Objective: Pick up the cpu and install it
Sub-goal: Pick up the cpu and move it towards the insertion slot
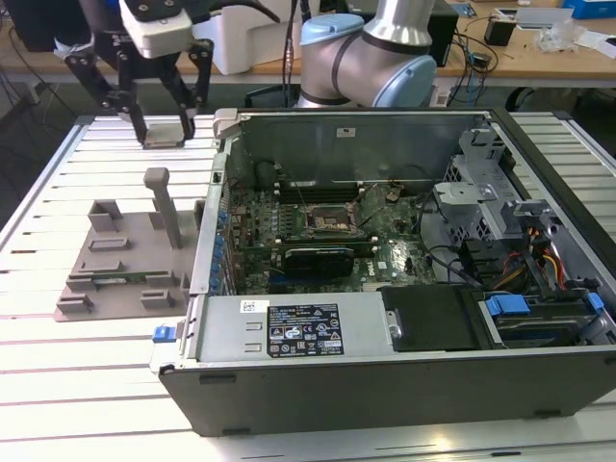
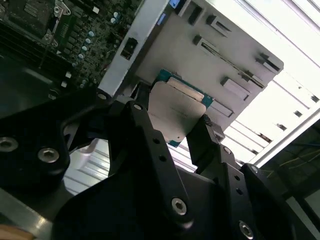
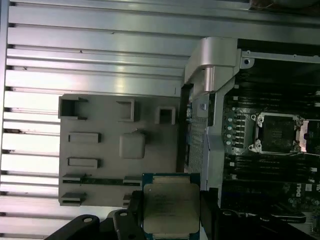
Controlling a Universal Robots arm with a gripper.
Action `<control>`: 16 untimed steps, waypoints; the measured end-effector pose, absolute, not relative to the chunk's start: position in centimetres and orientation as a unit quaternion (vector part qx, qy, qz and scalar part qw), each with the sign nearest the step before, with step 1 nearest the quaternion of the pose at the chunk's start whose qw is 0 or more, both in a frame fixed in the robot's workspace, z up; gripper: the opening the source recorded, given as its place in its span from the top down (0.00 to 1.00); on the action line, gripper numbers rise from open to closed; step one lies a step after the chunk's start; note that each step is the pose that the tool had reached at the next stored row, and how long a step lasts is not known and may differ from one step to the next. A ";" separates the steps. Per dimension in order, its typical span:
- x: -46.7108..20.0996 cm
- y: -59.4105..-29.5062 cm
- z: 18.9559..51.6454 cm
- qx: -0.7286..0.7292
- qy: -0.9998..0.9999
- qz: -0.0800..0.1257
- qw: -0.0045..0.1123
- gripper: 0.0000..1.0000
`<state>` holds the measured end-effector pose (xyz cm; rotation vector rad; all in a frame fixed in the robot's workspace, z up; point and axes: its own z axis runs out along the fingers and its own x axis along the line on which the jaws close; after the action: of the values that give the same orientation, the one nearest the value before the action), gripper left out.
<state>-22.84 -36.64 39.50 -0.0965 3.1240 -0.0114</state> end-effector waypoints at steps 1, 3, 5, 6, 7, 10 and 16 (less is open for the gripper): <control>-22.4 -36.6 39.5 -0.031 0.999 -0.004 0.008 0.46; -21.6 -36.6 39.5 -0.031 0.999 -0.004 0.007 0.46; -20.2 -36.5 39.3 -0.031 0.999 -0.004 0.006 0.46; -19.6 -36.5 39.2 -0.031 0.999 -0.004 0.006 0.46; -19.1 -36.4 39.2 -0.031 1.000 -0.004 0.006 0.46; -17.7 -36.2 38.9 -0.029 1.000 -0.004 0.005 0.46; -15.2 -35.5 37.9 -0.024 1.000 -0.003 0.003 0.46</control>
<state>-15.23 -35.51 37.88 -0.0760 3.1353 -0.0109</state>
